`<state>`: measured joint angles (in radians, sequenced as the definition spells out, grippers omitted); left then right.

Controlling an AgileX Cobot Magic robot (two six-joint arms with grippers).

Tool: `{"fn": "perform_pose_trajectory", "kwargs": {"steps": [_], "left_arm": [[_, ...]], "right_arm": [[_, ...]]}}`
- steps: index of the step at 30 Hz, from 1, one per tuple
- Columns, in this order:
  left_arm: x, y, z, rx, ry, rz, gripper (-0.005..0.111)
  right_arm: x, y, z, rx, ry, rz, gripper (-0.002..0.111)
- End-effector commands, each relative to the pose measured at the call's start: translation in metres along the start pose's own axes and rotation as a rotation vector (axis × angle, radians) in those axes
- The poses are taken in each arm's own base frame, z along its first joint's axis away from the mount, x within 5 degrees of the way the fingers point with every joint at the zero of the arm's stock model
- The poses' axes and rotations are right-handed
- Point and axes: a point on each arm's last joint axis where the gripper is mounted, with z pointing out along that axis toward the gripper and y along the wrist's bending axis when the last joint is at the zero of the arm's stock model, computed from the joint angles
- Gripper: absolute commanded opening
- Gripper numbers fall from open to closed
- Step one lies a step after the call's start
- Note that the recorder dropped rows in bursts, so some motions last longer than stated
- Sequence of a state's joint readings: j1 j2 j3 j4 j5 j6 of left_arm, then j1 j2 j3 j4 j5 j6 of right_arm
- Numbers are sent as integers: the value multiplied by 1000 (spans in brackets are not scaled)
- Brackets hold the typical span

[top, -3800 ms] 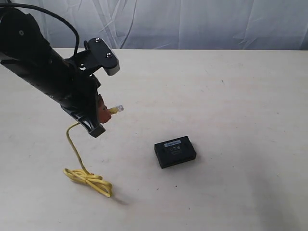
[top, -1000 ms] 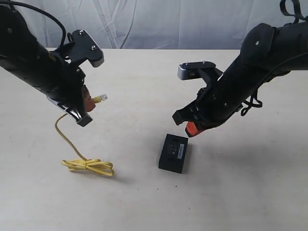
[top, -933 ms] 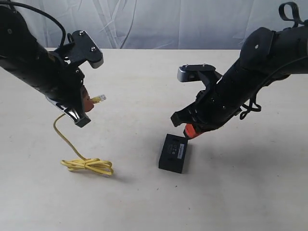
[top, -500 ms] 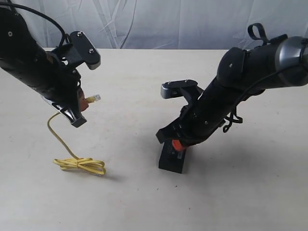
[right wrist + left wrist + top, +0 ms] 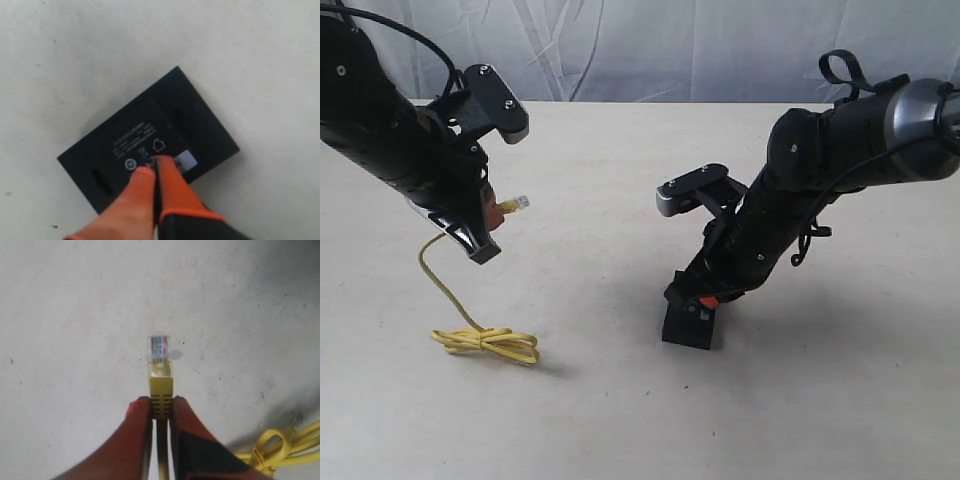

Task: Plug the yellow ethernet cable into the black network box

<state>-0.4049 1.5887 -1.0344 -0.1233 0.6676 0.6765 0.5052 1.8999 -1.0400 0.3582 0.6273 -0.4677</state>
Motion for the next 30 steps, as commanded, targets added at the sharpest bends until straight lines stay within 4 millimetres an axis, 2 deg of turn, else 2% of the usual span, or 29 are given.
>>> {"fn": "perform_pose_trajectory", "kwargs": {"steps": [1, 7, 12, 18, 21, 30], "left_arm": [[2, 1, -1, -6, -1, -12, 0], [2, 1, -1, -9, -5, -14, 0], [2, 1, -1, -10, -6, -14, 0], [1, 1, -1, -7, -8, -19, 0], [1, 1, -1, -7, -8, -19, 0], [1, 1, -1, -6, -9, -21, 0]], "right_arm": [[4, -8, 5, 65, 33, -87, -1], [2, -9, 1, 90, 8, -113, -1], [-4, -6, -18, 101, -44, -123, -1], [-9, 5, -36, 23, -136, -5, -1], [-8, 11, -32, -60, -119, 80, -1], [-3, 12, -7, -130, -18, 149, -1]]}}
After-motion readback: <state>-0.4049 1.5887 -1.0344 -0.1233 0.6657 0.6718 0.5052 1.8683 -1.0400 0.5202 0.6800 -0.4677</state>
